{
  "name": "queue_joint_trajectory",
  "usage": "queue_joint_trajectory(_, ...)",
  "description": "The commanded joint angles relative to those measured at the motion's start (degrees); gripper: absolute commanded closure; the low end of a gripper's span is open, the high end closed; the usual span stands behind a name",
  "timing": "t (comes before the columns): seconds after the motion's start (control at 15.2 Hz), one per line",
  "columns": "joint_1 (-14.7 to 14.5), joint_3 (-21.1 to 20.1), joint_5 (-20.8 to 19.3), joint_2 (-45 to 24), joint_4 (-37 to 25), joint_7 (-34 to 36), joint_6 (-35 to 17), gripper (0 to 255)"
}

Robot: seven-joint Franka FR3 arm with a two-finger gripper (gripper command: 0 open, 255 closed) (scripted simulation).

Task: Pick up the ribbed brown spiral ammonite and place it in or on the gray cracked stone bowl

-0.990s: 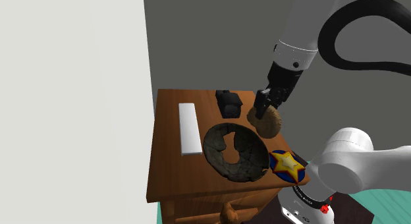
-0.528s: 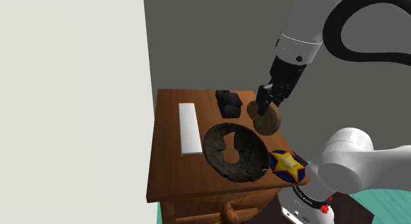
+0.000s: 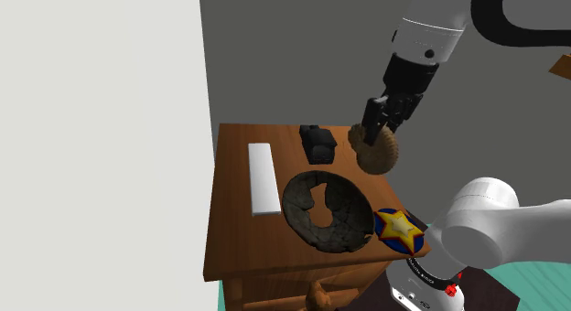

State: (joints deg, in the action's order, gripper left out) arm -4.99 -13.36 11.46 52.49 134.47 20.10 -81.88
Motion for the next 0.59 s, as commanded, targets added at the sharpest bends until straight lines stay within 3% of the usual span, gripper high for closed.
queue_joint_trajectory(0.0,0.1,0.1,-0.1,-0.6,-2.0,0.2,1.4,255)
queue_joint_trajectory(0.53,0.5,0.8,-0.9,-3.6,-10.0,0.7,6.5,255)
